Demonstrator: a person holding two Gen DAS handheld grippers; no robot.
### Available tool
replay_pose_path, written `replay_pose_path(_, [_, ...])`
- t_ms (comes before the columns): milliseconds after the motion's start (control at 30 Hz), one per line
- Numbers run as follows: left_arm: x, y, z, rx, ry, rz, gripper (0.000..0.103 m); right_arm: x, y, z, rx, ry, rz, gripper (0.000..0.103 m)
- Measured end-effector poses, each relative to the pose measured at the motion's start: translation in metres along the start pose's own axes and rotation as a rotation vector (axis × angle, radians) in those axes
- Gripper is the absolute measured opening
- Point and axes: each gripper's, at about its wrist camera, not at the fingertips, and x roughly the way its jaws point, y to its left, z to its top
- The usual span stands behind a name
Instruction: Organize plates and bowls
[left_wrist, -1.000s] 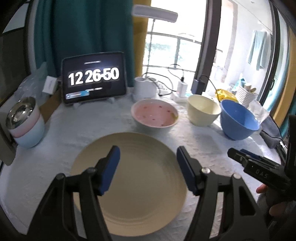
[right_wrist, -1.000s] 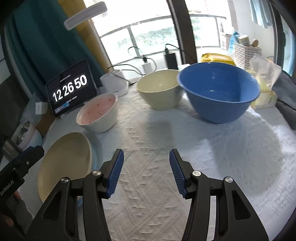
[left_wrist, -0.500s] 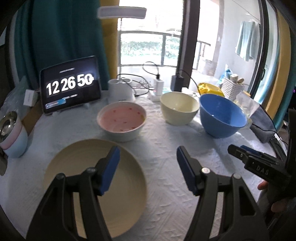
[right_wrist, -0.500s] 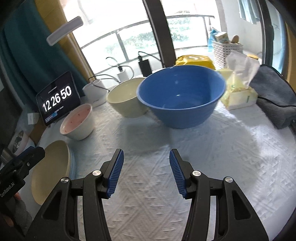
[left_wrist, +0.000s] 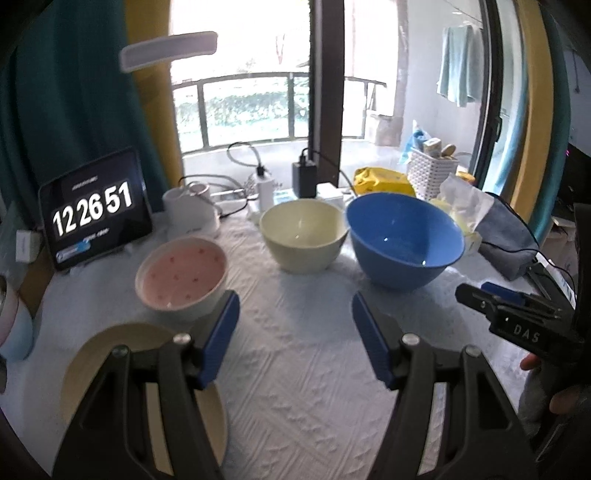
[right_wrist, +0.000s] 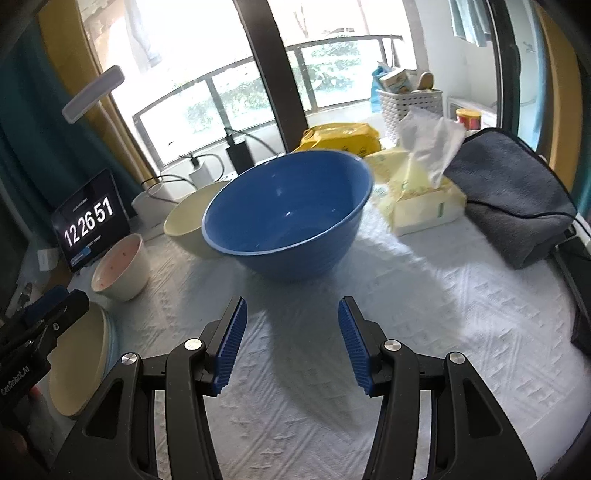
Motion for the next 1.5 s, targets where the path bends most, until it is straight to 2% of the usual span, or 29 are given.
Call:
replay_pose_path(467, [0.022, -0.033, 0.026, 0.039, -0.034, -0.066, 0.065, -0.003, -0.028, 0.019, 0.024, -0.045, -0.046, 0.054])
replay_pose_path(800, [0.047, -0.054, 0.032, 0.049, -0.071, -0.100, 0.065, 0.009, -0.049, 0.035, 0.045, -0.069, -0.060, 0.054])
replay_pose_path(1167, [0.073, -0.068, 0.035, 0.042, -0.037, -0.113, 0.065, 0.016, -0.067, 0.049, 0.084, -0.108, -0.040, 0.054])
replay_pose_path(1500, [0.108, -0.067, 0.032, 0.026, 0.040, -0.106, 0.065, 0.046, -0.065, 0.054, 0.092, -0.083, -0.013, 0.054])
